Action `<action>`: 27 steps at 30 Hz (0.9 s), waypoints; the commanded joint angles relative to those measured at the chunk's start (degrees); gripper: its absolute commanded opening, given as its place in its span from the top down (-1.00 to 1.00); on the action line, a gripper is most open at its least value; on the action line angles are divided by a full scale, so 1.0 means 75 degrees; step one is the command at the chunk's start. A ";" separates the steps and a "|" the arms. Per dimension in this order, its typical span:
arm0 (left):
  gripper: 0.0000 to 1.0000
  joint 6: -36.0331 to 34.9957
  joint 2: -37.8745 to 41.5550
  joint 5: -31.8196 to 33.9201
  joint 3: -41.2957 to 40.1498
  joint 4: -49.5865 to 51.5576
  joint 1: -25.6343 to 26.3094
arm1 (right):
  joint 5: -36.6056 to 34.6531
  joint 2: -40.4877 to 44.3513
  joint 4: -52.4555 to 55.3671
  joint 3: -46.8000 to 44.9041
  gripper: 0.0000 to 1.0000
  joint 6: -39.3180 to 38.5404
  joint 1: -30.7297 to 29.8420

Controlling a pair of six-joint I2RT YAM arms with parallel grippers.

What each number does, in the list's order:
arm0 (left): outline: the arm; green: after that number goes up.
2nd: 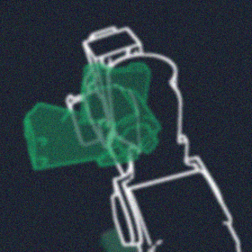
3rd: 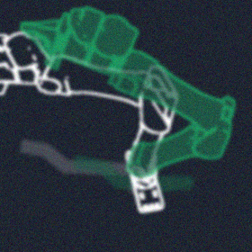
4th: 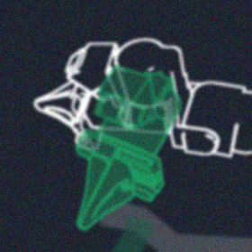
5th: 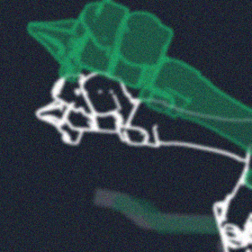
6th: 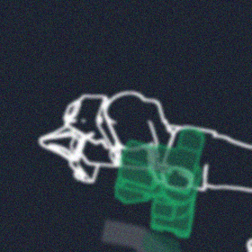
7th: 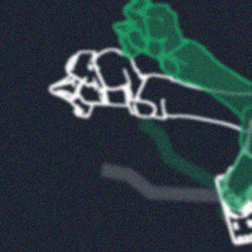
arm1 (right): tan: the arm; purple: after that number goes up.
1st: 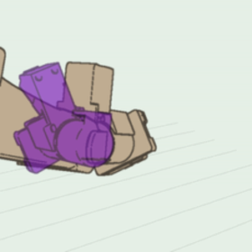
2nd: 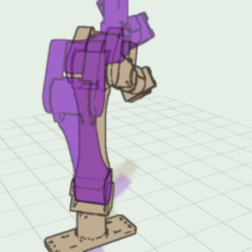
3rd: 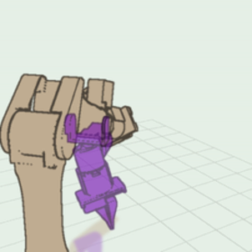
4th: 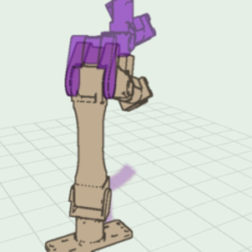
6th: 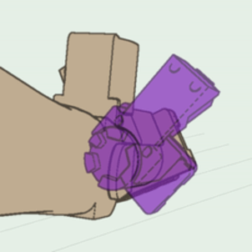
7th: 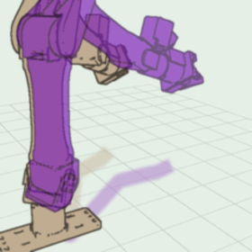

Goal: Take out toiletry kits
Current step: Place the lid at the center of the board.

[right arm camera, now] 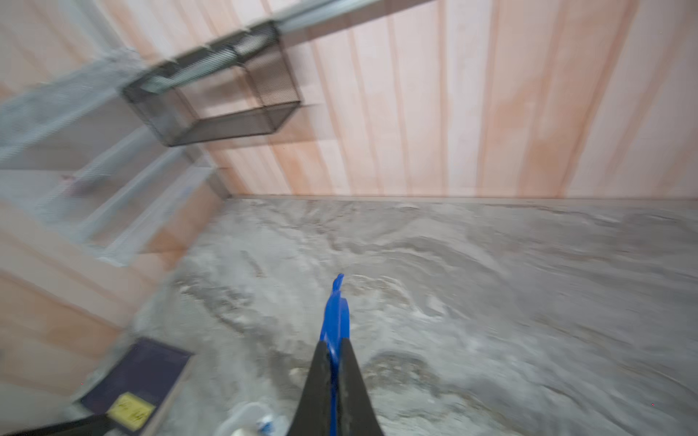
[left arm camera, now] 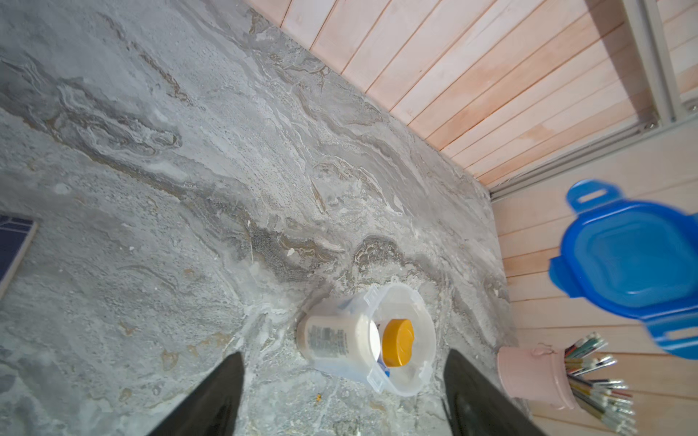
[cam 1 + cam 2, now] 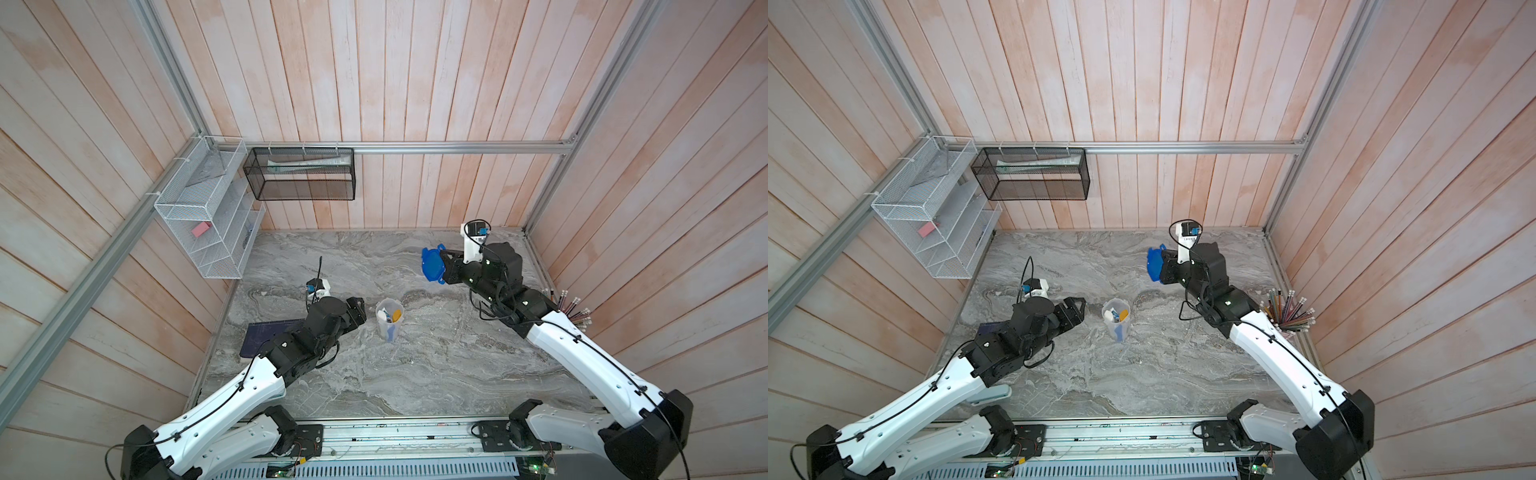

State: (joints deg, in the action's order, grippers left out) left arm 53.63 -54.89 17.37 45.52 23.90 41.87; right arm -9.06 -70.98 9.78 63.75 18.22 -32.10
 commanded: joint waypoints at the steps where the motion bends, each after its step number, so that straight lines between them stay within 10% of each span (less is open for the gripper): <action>1: -0.85 -0.0279 -0.0142 -0.0315 -0.0151 -0.0288 -0.0063 | -0.3258 -0.1340 0.2247 0.0145 1.00 -0.0912 0.0048; 13: -0.41 -0.0787 -0.1596 -0.1895 -0.0349 -0.1329 -0.0063 | -0.3131 -0.3810 0.1460 0.0452 0.99 -0.0788 0.0046; 27: -0.17 -0.1033 -0.2535 -0.2001 0.0267 -0.1572 -0.0239 | -0.1537 -0.4622 0.0995 0.0274 0.15 -0.0268 -0.0034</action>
State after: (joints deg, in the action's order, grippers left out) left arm 47.16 -72.90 2.87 44.84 12.80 41.21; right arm -22.59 -105.86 18.39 66.92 14.70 -31.90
